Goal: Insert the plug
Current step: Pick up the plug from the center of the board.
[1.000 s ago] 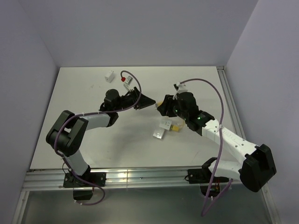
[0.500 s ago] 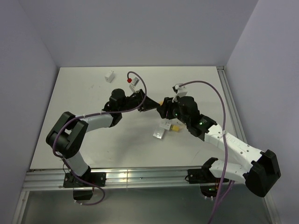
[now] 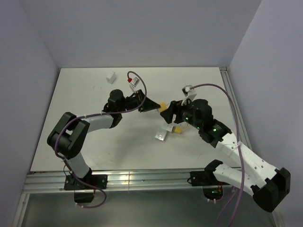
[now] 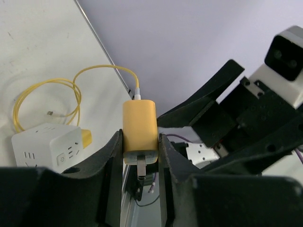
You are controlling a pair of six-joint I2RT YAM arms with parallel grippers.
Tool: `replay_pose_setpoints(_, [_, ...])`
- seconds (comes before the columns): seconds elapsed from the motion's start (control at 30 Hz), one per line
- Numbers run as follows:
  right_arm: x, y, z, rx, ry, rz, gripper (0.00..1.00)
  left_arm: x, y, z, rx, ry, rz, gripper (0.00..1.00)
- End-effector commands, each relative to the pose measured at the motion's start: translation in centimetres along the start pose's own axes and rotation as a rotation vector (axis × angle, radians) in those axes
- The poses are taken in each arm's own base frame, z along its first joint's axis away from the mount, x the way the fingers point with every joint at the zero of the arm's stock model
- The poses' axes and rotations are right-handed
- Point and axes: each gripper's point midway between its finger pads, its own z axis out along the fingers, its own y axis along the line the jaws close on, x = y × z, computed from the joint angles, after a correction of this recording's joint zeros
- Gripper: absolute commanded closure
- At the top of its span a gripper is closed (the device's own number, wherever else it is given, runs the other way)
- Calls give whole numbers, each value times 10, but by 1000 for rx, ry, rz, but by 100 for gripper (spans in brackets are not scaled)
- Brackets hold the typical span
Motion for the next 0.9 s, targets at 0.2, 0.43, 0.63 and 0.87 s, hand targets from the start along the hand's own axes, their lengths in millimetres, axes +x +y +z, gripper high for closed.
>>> replay_pose_setpoints(0.2, [-5,25,-42,-294,63,179,36,4,-42,-22,237,67,191,100])
replay_pose_setpoints(0.43, [-8,35,-38,-392,53,252,47,12,-67,-35,364,70,155,100])
replay_pose_setpoints(0.63, [-12,36,-33,-421,21,291,48,21,-75,-34,389,79,152,100])
replay_pose_setpoints(0.87, [-10,31,-26,-410,0,344,50,28,-86,-30,411,88,161,100])
